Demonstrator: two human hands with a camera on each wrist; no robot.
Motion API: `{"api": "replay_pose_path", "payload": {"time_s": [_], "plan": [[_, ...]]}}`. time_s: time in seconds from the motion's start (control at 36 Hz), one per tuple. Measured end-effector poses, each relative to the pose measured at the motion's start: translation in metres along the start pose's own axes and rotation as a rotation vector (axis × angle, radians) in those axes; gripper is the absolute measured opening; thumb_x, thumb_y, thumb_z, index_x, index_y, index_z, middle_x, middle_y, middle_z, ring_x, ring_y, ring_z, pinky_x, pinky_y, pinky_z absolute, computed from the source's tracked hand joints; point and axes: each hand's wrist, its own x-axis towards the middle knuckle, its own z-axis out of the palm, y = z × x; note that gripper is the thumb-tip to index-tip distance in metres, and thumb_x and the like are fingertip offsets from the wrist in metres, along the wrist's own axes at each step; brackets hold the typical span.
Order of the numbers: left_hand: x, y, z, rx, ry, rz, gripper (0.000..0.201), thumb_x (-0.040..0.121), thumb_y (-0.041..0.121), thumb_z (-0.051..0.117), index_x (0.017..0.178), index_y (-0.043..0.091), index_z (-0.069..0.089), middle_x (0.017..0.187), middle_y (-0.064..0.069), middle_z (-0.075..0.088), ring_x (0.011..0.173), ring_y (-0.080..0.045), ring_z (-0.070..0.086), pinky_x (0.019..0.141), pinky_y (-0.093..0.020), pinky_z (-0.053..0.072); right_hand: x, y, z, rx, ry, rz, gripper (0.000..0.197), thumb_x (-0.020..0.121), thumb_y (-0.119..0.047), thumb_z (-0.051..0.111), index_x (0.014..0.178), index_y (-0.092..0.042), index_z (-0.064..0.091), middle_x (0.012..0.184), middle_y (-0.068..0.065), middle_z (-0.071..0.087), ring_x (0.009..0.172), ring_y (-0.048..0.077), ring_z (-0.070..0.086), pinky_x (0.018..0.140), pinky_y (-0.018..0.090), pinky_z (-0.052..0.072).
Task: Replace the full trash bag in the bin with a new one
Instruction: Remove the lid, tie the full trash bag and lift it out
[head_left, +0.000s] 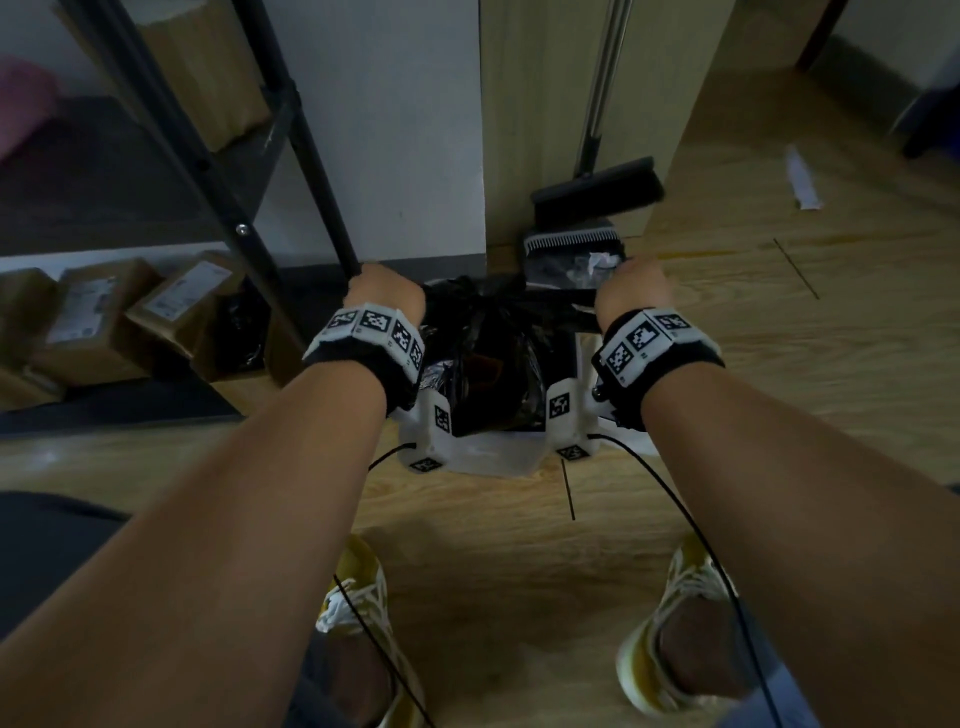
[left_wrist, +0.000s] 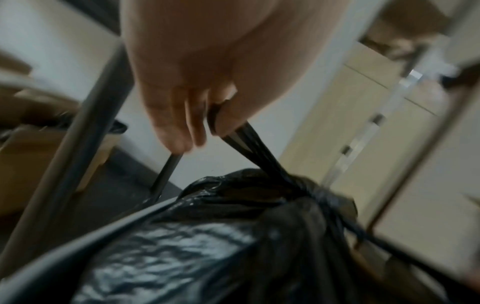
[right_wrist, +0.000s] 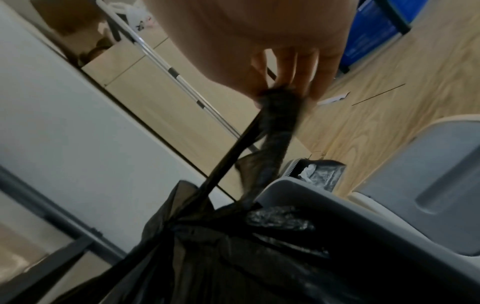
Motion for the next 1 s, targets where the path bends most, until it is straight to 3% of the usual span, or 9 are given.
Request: {"api": "replay_pose_path", "payload": {"time_s": [0.11, 0.31, 0.42, 0.5, 0.61, 0.69, 0.78, 0.86, 1.0], "plan": [[-0.01, 0.01, 0.003, 0.095, 0.156, 0.139, 0.044, 0.082, 0.013, 0.053, 0.125, 0.008, 0.05, 0.13, -0.015, 0.051, 0.122, -0.034, 0.045, 0.101, -0.042, 0.037, -0.009, -0.007, 0.004, -0.039, -0.056, -0.112, 0.037, 0.089, -0.014, 0.044, 0.124, -0.017, 0.057, 0.133, 0.012, 0.054, 0.123, 0.033, 0.048, 0.102, 0.041, 0.043], [-0.009, 0.015, 0.012, 0.326, -0.126, 0.258, 0.033, 0.088, 0.037, 0.05, 0.113, 0.017, 0.06, 0.115, -0.008, 0.064, 0.115, -0.03, 0.055, 0.106, -0.048, 0.026, -0.026, -0.027, 0.016, -0.28, -0.299, -0.307, 0.034, 0.087, -0.027, 0.053, 0.12, -0.025, 0.059, 0.126, 0.005, 0.06, 0.122, 0.03, 0.053, 0.114, 0.05, 0.027], [-0.01, 0.009, 0.017, 0.295, -0.191, 0.256, 0.031, 0.092, 0.027, 0.048, 0.112, 0.007, 0.058, 0.115, -0.013, 0.065, 0.107, -0.031, 0.061, 0.094, -0.042, 0.041, -0.029, -0.033, 0.031, -0.314, -0.449, -0.312, 0.018, 0.082, -0.035, 0.058, 0.086, -0.018, 0.058, 0.102, 0.013, 0.065, 0.106, 0.035, 0.061, 0.104, 0.056, 0.039], [-0.011, 0.003, 0.016, 0.201, -0.181, 0.314, 0.026, 0.091, 0.023, 0.051, 0.107, 0.004, 0.058, 0.111, -0.016, 0.065, 0.101, -0.032, 0.062, 0.076, -0.034, 0.044, -0.029, -0.031, 0.036, -0.294, -0.408, -0.298, 0.019, 0.088, -0.033, 0.055, 0.095, -0.015, 0.058, 0.101, 0.012, 0.064, 0.105, 0.034, 0.061, 0.103, 0.053, 0.039], [-0.011, 0.003, 0.012, 0.15, -0.221, 0.394, 0.024, 0.092, 0.026, 0.056, 0.097, 0.005, 0.067, 0.1, -0.013, 0.067, 0.095, -0.029, 0.063, 0.072, -0.029, 0.04, -0.025, -0.023, 0.036, -0.255, -0.29, -0.299, 0.021, 0.093, -0.033, 0.051, 0.099, -0.014, 0.054, 0.11, 0.013, 0.064, 0.107, 0.034, 0.058, 0.105, 0.049, 0.038], [-0.008, 0.004, 0.011, 0.117, -0.302, 0.408, 0.031, 0.094, 0.034, 0.054, 0.082, 0.007, 0.065, 0.082, -0.009, 0.059, 0.083, -0.027, 0.06, 0.061, -0.028, 0.036, -0.022, -0.022, 0.037, -0.19, -0.307, -0.326, 0.021, 0.095, -0.029, 0.048, 0.093, -0.013, 0.062, 0.109, 0.016, 0.066, 0.105, 0.035, 0.06, 0.094, 0.042, 0.046], [-0.006, 0.002, 0.011, 0.056, -0.394, 0.394, 0.038, 0.095, 0.043, 0.05, 0.08, 0.01, 0.064, 0.071, -0.002, 0.054, 0.07, -0.019, 0.053, 0.055, -0.023, 0.033, -0.021, -0.02, 0.038, -0.18, -0.316, -0.319, 0.032, 0.098, -0.025, 0.044, 0.107, -0.007, 0.069, 0.114, 0.017, 0.066, 0.108, 0.033, 0.061, 0.086, 0.034, 0.047], [-0.004, -0.003, 0.011, -0.058, -0.379, 0.347, 0.036, 0.095, 0.042, 0.05, 0.08, 0.014, 0.066, 0.065, 0.001, 0.054, 0.062, -0.014, 0.051, 0.057, -0.023, 0.037, -0.018, -0.015, 0.039, -0.166, -0.307, -0.228, 0.033, 0.097, -0.024, 0.045, 0.118, -0.007, 0.065, 0.121, 0.015, 0.064, 0.114, 0.031, 0.059, 0.089, 0.033, 0.046], [0.0, -0.006, 0.007, 0.047, -0.303, 0.25, 0.033, 0.097, 0.029, 0.048, 0.093, 0.003, 0.069, 0.096, -0.019, 0.065, 0.098, -0.031, 0.063, 0.083, -0.033, 0.045, -0.014, -0.009, 0.038, -0.142, -0.263, -0.095, 0.035, 0.095, -0.018, 0.045, 0.123, -0.003, 0.06, 0.126, 0.017, 0.061, 0.118, 0.033, 0.057, 0.092, 0.036, 0.046]]}}
